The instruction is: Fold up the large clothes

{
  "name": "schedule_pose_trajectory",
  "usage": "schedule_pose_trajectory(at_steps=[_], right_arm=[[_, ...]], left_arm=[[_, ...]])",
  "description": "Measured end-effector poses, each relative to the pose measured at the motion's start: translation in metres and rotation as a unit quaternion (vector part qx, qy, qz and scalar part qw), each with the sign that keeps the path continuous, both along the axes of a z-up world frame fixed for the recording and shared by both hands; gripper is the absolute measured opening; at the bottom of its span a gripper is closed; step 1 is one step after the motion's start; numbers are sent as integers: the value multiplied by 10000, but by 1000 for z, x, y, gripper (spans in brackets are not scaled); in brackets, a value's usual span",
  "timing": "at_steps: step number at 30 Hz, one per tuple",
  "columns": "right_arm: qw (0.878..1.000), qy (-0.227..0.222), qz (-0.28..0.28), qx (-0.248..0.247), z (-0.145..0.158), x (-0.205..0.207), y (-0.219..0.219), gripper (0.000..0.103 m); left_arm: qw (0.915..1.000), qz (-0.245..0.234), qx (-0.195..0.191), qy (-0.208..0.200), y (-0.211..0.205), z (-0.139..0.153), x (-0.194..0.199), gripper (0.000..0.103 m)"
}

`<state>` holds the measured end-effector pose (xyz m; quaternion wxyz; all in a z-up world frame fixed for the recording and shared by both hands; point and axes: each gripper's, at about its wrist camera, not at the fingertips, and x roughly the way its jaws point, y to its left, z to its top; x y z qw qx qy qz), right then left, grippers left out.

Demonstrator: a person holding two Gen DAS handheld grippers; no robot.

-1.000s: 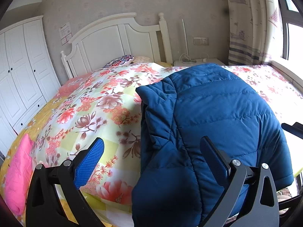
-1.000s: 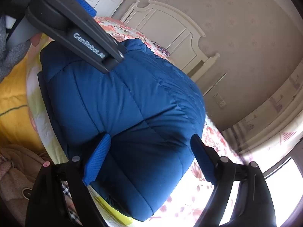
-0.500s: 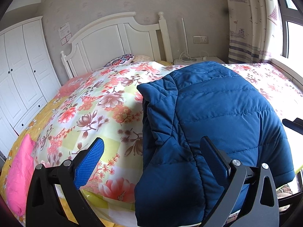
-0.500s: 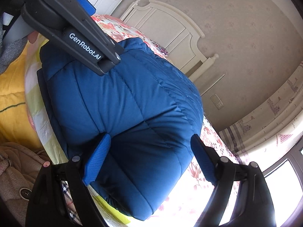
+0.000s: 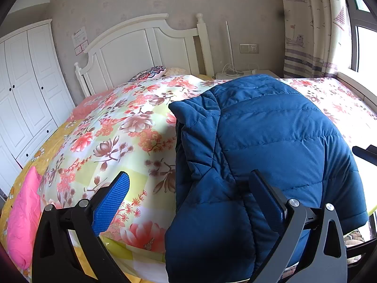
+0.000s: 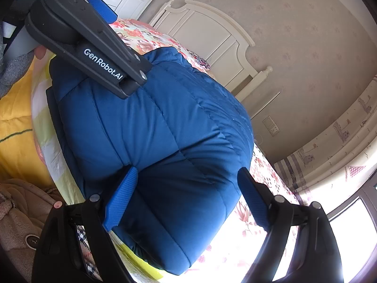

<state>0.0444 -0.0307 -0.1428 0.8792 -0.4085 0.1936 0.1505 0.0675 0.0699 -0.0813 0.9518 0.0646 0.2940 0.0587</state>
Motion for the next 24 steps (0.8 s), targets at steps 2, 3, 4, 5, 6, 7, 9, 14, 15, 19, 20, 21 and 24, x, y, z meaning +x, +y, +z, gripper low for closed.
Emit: schedule_pose_trajectory(at_steps=[2,3,4,5,6,7,9,14,15,19,20,21,24], right_arm=[[10000,-1,0,0,0,0,0,85],[10000,-1,-1,0,0,0,0,85],[10000,1,0,2,0,0,0,85],[10000,2,0,4,0,0,0,85],[10000,4,0,6,0,0,0,85],[10000,4,-1,6,0,0,0,85],[10000,2,-1,5,-1,-1,0,85],[10000,54,7,48,0,-1,-1,85],[10000,65,9,51,-1,-1,0,85],[9999,88,33,52,1,-1,0,85],[9998,150,105,123,6,-1,-2,85],[9990,293,208,275,14,-1,-8,85],[9825,1161,340,1415,44,12,-47,85]], left_arm=[[10000,6,-3,2,1,0,0,97],[10000,7,-7,1,1,0,0,97],[10000,8,-11,2,1,0,0,97],[10000,9,-18,1,1,-1,0,97],[10000,5,-16,0,1,-1,0,97],[10000,6,-14,-2,1,-1,0,97],[10000,9,-20,5,2,-1,1,97],[9997,-19,-184,187,9,-16,9,99],[9993,-41,-294,223,12,-20,10,99],[9977,-90,-595,303,19,-28,14,99],[9976,-101,-607,323,19,-26,14,99],[9969,-148,-688,343,23,-21,12,99],[9879,-277,-1519,123,53,-1,1,98]])
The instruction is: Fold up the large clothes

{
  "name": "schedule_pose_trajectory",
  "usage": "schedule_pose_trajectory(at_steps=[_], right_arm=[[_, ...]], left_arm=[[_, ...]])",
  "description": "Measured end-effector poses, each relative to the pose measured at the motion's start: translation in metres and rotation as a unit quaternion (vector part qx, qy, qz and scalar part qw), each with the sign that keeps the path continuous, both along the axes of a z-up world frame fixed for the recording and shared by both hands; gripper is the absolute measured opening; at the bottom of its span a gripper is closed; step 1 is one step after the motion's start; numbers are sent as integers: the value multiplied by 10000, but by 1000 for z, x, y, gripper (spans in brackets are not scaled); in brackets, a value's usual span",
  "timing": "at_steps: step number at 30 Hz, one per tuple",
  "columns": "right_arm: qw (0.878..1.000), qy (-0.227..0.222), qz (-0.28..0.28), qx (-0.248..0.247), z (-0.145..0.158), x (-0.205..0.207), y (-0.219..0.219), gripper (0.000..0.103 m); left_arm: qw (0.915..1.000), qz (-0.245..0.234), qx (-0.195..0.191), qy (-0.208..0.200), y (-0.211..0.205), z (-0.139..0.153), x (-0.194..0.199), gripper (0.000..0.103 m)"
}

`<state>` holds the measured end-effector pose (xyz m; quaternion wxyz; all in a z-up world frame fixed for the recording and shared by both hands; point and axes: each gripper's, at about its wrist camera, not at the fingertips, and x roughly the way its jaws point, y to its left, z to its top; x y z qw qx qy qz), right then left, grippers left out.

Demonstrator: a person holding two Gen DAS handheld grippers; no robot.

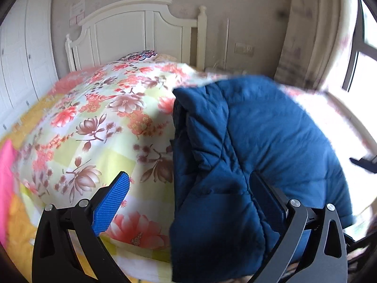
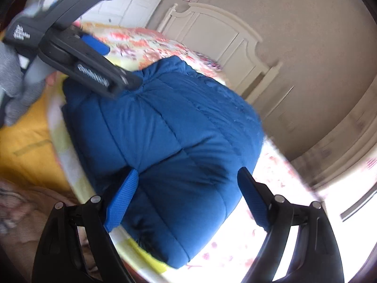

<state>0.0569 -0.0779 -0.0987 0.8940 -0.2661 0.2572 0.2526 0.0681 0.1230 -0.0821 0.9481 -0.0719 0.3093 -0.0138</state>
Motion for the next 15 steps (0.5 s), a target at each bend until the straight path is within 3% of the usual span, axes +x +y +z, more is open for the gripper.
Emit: schedule_pose_trajectory(at_steps=[3,5,8,10,12,15], right_arm=[[9885,833,-246,1241,18,31,-52,93],[9738,1316,-536,1773,19,58,-80,94],[9418,2186,-646,2472,6,91,-97,99],[9205,2736,-671,2708,-9,110,-97,100],[8997,3106,-664,2994,-21,123,-95,100],[8750,3485,-608,3306,-33,133,-86,100]], left_arm=[[9952,-78,-967,-119,40,13,0,98],[9928,-181,-1187,43,52,12,12,98],[9875,-396,-1456,460,56,-2,38,98],[9795,-577,-1796,710,51,-13,53,98],[9751,-734,-1887,910,42,-20,64,98],[9750,-923,-1578,1267,22,-35,80,99]])
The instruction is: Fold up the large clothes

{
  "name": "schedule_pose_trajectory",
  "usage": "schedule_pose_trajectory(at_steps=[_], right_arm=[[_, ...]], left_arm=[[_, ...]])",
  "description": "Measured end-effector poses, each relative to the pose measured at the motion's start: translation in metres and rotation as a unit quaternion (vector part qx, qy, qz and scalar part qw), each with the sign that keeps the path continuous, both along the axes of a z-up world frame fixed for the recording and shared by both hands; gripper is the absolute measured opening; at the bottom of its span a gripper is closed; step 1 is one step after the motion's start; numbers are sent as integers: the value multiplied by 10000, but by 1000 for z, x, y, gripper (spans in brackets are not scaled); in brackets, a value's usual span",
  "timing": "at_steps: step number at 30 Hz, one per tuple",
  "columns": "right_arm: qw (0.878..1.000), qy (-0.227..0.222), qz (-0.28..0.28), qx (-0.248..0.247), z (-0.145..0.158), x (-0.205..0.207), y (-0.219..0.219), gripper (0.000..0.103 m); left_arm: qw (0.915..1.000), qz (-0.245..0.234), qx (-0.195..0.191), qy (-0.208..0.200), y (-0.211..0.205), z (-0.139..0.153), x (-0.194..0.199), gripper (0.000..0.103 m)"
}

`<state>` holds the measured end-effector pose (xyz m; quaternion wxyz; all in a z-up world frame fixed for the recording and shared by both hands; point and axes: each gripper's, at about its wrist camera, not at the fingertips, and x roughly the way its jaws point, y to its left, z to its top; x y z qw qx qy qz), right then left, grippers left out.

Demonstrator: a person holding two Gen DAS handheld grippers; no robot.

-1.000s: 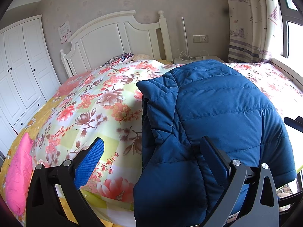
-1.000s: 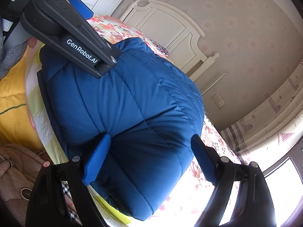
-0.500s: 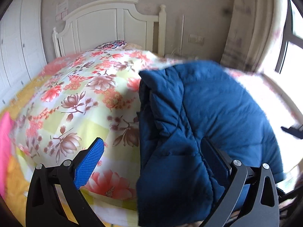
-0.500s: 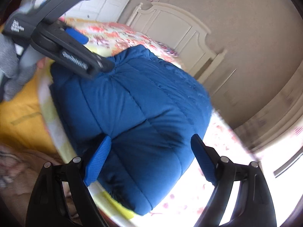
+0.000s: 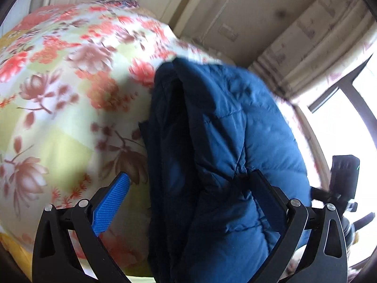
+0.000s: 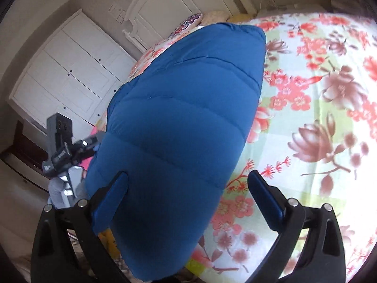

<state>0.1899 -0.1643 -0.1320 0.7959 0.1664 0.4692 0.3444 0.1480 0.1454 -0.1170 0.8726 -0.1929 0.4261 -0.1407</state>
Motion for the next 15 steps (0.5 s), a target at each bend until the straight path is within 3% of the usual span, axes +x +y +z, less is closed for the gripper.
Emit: schedule_pose_trajectory(at_steps=[5,7,12,13,14,15], right_arm=[[9995,218,210,114,-10,4,20,101],[9995,179,245,83,-12,6,27,101],[9994,77,237,221,-14,0,37,101],[9994,20,244,236,-15,-2,35,101],[9994,-51,238,253,-16,-5,34,100],[9993,-168,217,253,-15,-9,34,94]], left_arm=[[9971,-531,-290,451,11,-23,15,99],[9935,-730,-631,596,17,-34,20,99],[9917,-852,-835,485,8,-36,20,99],[9906,-874,-945,463,8,-37,19,97],[9887,-906,-1106,452,7,-39,18,88],[9824,-1006,-1505,473,7,-44,17,81]])
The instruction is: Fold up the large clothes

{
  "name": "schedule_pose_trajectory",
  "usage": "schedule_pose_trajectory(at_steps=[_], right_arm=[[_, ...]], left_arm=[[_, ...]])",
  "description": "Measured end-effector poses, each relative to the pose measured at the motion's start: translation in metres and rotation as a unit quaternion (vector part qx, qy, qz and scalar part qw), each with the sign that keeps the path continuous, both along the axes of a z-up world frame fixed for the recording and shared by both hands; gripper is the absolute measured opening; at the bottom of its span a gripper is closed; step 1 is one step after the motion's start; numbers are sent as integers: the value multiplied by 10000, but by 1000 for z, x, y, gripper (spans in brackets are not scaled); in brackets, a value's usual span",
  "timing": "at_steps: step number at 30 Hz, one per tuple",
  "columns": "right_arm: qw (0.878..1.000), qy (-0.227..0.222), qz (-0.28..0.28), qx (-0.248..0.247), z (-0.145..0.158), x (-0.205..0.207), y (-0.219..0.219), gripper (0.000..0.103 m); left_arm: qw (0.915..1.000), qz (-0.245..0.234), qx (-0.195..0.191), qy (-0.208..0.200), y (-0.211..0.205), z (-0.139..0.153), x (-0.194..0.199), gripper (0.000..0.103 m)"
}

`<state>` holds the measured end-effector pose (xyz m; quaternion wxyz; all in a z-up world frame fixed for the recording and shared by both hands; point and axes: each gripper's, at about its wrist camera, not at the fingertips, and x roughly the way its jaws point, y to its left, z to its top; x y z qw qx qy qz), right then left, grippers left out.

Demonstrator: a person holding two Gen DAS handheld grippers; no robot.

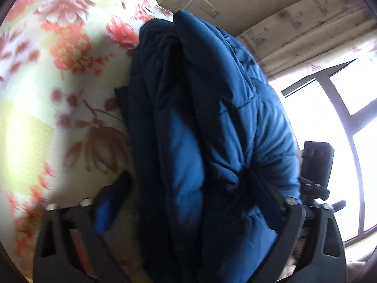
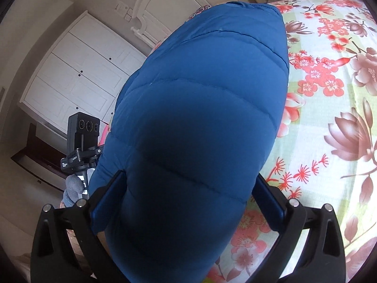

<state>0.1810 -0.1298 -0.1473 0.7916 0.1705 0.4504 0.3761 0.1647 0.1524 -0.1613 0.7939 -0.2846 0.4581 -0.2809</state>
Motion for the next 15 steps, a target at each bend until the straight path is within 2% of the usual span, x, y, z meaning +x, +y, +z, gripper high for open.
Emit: schedule_pose_trajectory(at_steps=[1,2,5,7,11,15], right_arm=[[9999,-117,-8,-25,5,-5,0,89],[9996,-271,-26,-80,7,-10,2,85],[9967,-757,-55,-283,16,-26,7,70],[9944,-1005,-114,-322,26,-29,4,61],[9871,-1510,-386,-368,59,-21,-21,57],[9761,-1981,-762,-470,101,8,-59,56]], left_arm=[[9999,58,-115,-57,1,-3,-2,78],[9997,88,-130,-178,-1,-3,-7,67],[9972,323,-63,-674,-10,8,-26,50],[9957,429,16,-821,-20,19,-30,45],[9919,434,-89,-1191,-48,44,-20,42],[9868,326,-367,-1543,-81,81,32,41]])
